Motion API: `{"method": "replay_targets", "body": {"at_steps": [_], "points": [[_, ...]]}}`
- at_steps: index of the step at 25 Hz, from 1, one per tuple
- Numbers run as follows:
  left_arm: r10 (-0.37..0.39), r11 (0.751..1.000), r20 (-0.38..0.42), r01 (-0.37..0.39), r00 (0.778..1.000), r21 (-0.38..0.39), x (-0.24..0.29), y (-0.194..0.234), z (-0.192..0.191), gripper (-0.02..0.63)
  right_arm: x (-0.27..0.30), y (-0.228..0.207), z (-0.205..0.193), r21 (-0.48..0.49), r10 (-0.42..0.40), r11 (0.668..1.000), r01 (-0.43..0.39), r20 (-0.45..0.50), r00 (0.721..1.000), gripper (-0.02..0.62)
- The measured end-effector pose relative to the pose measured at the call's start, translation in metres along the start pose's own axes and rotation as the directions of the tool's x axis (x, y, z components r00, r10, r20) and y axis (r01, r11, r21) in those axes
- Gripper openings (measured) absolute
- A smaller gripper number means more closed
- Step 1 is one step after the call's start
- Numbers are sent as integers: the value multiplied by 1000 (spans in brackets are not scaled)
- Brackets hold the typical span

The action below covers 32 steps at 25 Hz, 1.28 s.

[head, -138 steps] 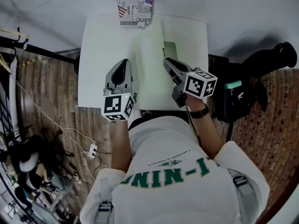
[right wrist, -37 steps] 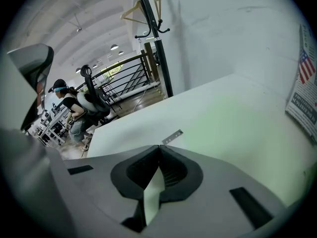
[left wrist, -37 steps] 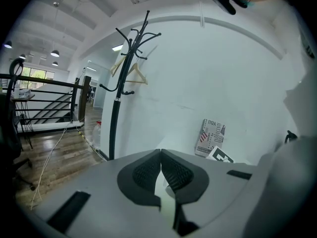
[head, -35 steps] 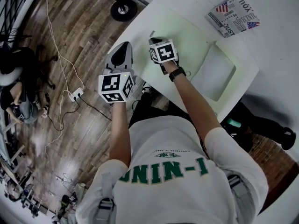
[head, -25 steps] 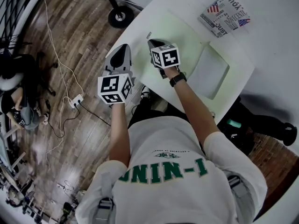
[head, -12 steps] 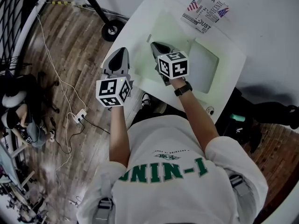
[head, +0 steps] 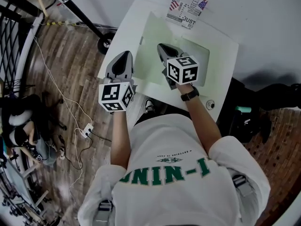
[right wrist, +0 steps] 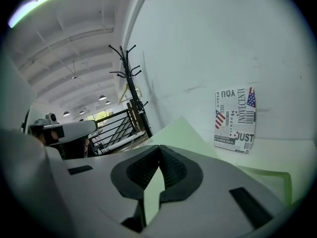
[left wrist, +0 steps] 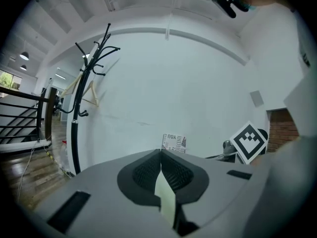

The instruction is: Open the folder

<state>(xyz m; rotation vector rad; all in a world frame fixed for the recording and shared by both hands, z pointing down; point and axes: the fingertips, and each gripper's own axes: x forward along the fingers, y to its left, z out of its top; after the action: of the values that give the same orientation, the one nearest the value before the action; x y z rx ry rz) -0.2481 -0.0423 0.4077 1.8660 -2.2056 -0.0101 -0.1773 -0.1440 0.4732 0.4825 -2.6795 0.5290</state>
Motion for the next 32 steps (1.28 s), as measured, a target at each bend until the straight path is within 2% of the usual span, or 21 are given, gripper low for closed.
{"method": "replay_targets", "body": {"at_steps": [5, 8, 13, 16, 21, 24, 28, 30, 32], "points": [[-71, 997, 8, 71, 997, 34, 9, -42, 11, 15, -52, -24, 18, -15, -110, 994, 112, 91, 990, 17], [-124, 991, 9, 124, 992, 56, 16, -67, 15, 15, -85, -38, 28, -29, -190, 980, 196, 151, 970, 17], [-217, 974, 7, 216, 976, 62, 39, -108, 14, 15, -131, -68, 31, -30, -281, 956, 292, 194, 940, 17], [-282, 956, -1, 281, 959, 83, 50, -140, 15, 15, -164, -86, 31, 1, -349, 934, 358, 228, 909, 17], [-369, 923, -4, 366, 930, 119, 70, -192, 22, 15, -220, -115, 38, 51, -467, 879, 473, 287, 836, 17], [-395, 910, -9, 393, 919, 131, 82, -217, 26, 15, -248, -132, 41, 93, -516, 852, 514, 311, 798, 17], [-398, 904, -21, 396, 917, 161, 90, -239, 29, 15, -280, -147, 41, 138, -570, 818, 558, 326, 754, 17], [-404, 897, -17, 400, 914, 185, 93, -249, 34, 14, -293, -153, 44, 139, -587, 805, 577, 329, 740, 15], [-409, 894, -14, 404, 912, 192, 97, -254, 39, 14, -297, -155, 45, 131, -581, 810, 572, 322, 748, 15]]}}
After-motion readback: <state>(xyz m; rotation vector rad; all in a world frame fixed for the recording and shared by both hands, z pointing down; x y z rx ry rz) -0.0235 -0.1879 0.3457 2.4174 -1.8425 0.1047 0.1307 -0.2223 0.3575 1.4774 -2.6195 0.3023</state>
